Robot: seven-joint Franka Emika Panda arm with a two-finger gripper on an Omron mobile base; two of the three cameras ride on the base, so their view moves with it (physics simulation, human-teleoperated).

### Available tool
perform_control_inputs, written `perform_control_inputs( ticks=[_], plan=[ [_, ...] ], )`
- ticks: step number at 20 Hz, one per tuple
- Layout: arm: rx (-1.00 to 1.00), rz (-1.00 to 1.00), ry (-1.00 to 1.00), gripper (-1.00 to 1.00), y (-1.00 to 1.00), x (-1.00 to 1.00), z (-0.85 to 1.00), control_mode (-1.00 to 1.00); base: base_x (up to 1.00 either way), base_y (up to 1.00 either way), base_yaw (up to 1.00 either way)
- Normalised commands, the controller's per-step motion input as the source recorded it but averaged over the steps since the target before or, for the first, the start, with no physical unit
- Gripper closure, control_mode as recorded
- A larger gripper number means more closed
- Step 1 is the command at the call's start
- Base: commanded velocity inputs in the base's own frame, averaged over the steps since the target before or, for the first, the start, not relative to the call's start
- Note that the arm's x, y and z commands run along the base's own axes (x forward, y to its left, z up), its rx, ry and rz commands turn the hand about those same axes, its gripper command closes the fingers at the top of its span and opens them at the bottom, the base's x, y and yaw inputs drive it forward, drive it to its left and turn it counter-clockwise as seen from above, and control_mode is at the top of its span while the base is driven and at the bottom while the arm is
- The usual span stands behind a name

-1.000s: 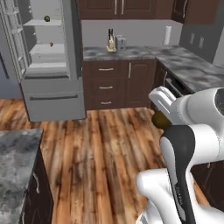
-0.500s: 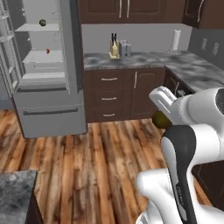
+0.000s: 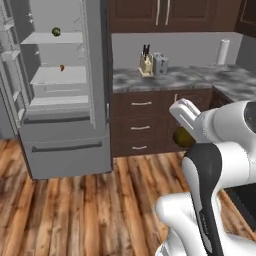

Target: Transport the chicken drumstick and avocado to the fridge. Place the chicken drumstick on the rack containing meat and place the avocado on the rack containing the vegetable, ensuring meats and vegetables are on different racks.

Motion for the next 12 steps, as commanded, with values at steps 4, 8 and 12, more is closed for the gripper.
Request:
perform_control_inputs(
  ticks=[4,8,12],
  plan=[
    [0.00,0.00,0.00,1.00,0.00,0.00,0.00,1.00,1.00,0.62,-0.01],
    [0.00,0.00,0.00,1.00,0.00,0.00,0.00,1.00,1.00,1.00,-0.07],
    [0.00,0.00,0.00,1.00,0.00,0.00,0.00,1.00,1.00,0.98,-0.07]
  ],
)
